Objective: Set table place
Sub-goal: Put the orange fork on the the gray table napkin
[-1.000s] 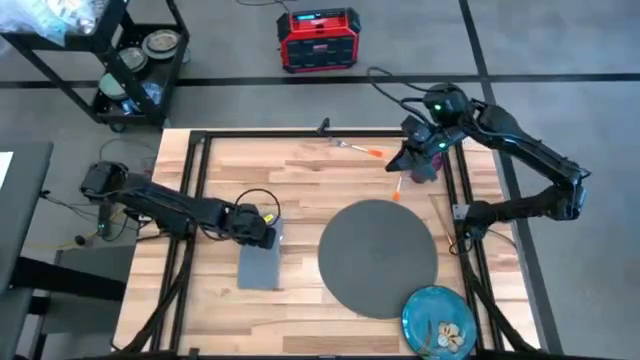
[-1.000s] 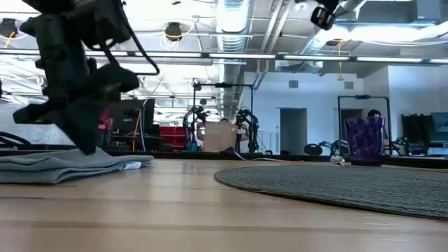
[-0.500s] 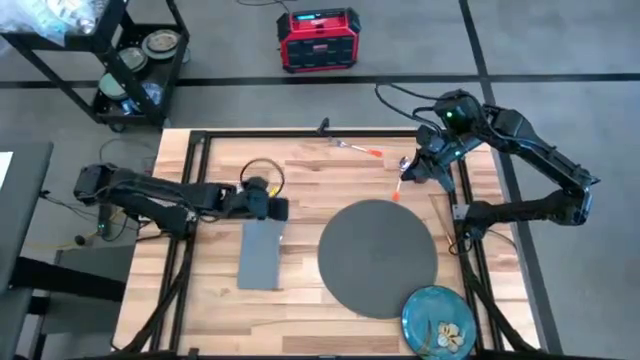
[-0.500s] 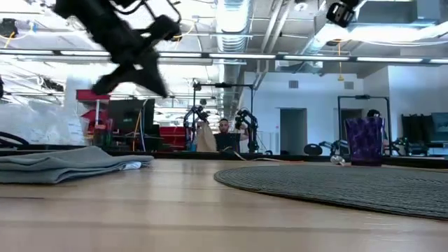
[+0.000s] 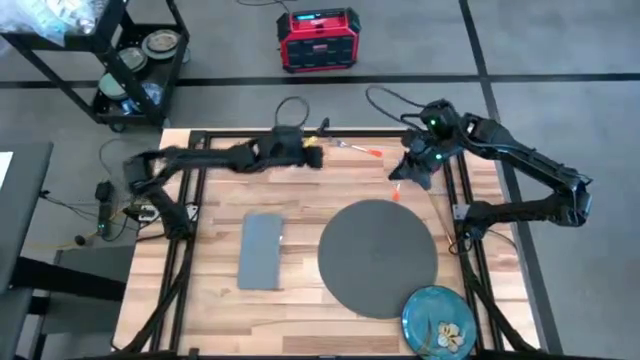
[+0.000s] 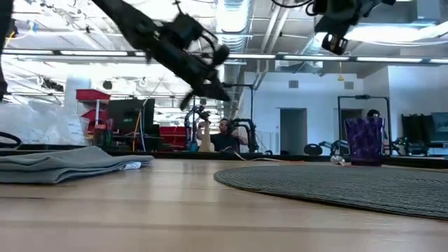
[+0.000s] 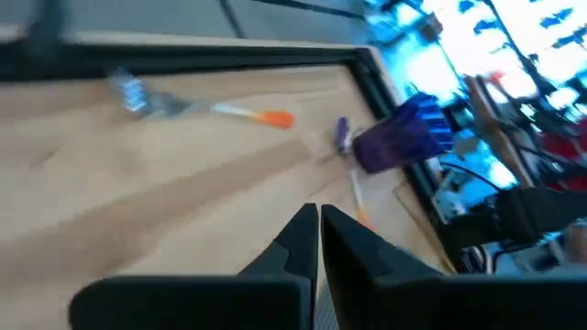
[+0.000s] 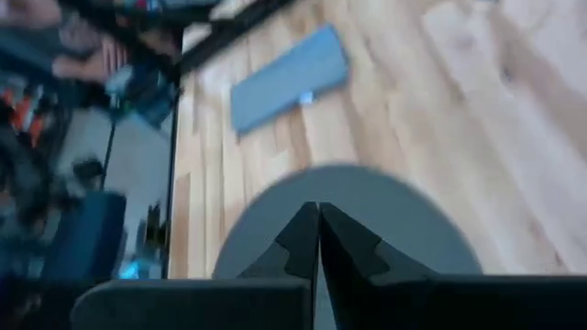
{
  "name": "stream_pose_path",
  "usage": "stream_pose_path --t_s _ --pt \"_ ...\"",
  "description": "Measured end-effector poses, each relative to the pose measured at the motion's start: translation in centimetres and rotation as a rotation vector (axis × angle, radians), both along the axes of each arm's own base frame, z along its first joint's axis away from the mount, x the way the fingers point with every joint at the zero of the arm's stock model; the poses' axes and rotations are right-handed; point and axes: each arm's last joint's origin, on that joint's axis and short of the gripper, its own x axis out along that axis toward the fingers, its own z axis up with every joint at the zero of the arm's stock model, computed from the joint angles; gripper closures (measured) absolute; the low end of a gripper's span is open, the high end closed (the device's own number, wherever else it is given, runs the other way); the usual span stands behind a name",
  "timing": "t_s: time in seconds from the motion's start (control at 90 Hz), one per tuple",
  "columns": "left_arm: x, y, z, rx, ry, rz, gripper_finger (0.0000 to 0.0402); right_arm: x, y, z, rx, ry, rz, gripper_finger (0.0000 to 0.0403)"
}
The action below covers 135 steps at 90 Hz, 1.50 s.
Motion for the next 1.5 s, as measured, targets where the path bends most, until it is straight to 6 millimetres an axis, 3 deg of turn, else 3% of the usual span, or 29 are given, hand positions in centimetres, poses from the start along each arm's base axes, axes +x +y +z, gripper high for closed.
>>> stream_pose_path --t_s 0.222,0.367,0.544,0.689,0.956,1.156,1.333,1.5 --pt "4.6 5.6 -2.1 0.022 0.039 -0.178 0.0401 -0.7 -1.3 -0.3 -0.067 0.071 -0.171 0.0402" --pt "6.2 7.8 -2.9 0.16 0.204 -0.393 0.0401 -0.9 -1.7 -0.3 -0.068 0.077 -0.187 0.0402" --pt "6.6 9.0 -1.9 0.394 0.452 -0.672 0.0395 -0.9 -1.6 -0.3 -0.072 0.077 -0.184 0.0402" --pt "6.2 10.0 -0.3 0.611 0.519 -0.801 0.0356 -0.9 -1.6 -0.4 -0.073 0.079 -0.184 0.0402" --pt "5.9 10.3 -0.6 0.746 0.558 -0.925 0.0252 -1.1 -1.8 -0.4 -0.072 0.085 -0.193 0.0402" --pt "7.5 10.3 -1.5 0.844 0.554 -0.893 0.023 -1.1 -1.8 -0.4 -0.074 0.087 -0.191 0.0402" --pt "7.8 10.5 -4.8 0.672 0.612 -0.931 0.023 -1.2 -1.7 -0.6 -0.06 0.108 -0.188 0.0402" --pt "7.9 10.5 -1.8 0.472 0.575 -0.765 0.0233 -0.9 -2.1 -2.2 -0.005 0.177 -0.237 0.0403"
